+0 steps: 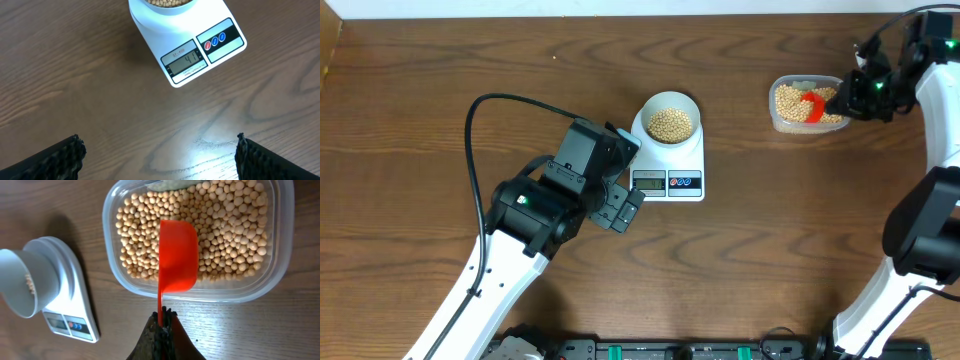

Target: Scoop item into bowl and weigh 50g on scale

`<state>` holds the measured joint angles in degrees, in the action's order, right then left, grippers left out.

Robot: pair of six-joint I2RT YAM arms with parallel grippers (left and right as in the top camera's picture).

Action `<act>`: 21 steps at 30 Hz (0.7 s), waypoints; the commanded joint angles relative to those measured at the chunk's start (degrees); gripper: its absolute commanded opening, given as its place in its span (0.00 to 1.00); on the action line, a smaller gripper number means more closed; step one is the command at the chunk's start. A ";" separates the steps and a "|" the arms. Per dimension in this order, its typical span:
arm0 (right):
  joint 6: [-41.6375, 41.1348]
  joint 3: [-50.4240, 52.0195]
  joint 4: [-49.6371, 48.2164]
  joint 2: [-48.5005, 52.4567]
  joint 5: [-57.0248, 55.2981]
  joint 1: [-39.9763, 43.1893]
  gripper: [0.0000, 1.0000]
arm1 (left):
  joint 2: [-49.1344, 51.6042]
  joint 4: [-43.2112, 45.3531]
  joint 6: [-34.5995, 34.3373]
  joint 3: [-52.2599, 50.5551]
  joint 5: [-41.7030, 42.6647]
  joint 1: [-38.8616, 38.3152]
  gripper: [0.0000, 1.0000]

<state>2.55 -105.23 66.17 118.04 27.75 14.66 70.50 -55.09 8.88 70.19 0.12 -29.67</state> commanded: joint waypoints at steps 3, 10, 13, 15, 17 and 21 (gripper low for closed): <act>3.63 -0.09 0.74 -0.72 8.66 2.73 0.01 | -0.09 0.02 0.31 0.28 0.35 0.24 0.98; 6.97 -0.09 0.61 -0.72 16.59 4.79 0.01 | -0.09 0.02 0.31 0.28 0.37 0.24 0.98; 7.39 -0.07 -0.24 -0.72 18.14 4.92 0.01 | -0.09 0.02 0.31 0.28 0.37 0.24 0.98; 7.39 -0.07 -0.83 -0.72 18.62 4.92 0.01 | -0.09 0.02 0.31 0.28 0.35 0.24 0.98; 7.69 -0.07 -1.46 -0.72 20.02 4.92 0.01 | -0.09 0.02 0.31 0.28 0.37 0.24 0.98; 7.85 -0.07 -2.78 -0.72 22.21 5.33 0.01 | -0.09 0.02 0.31 0.28 0.37 0.24 0.98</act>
<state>8.97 -105.23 63.96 118.04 45.58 19.35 70.50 -55.09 8.86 70.19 0.12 -29.67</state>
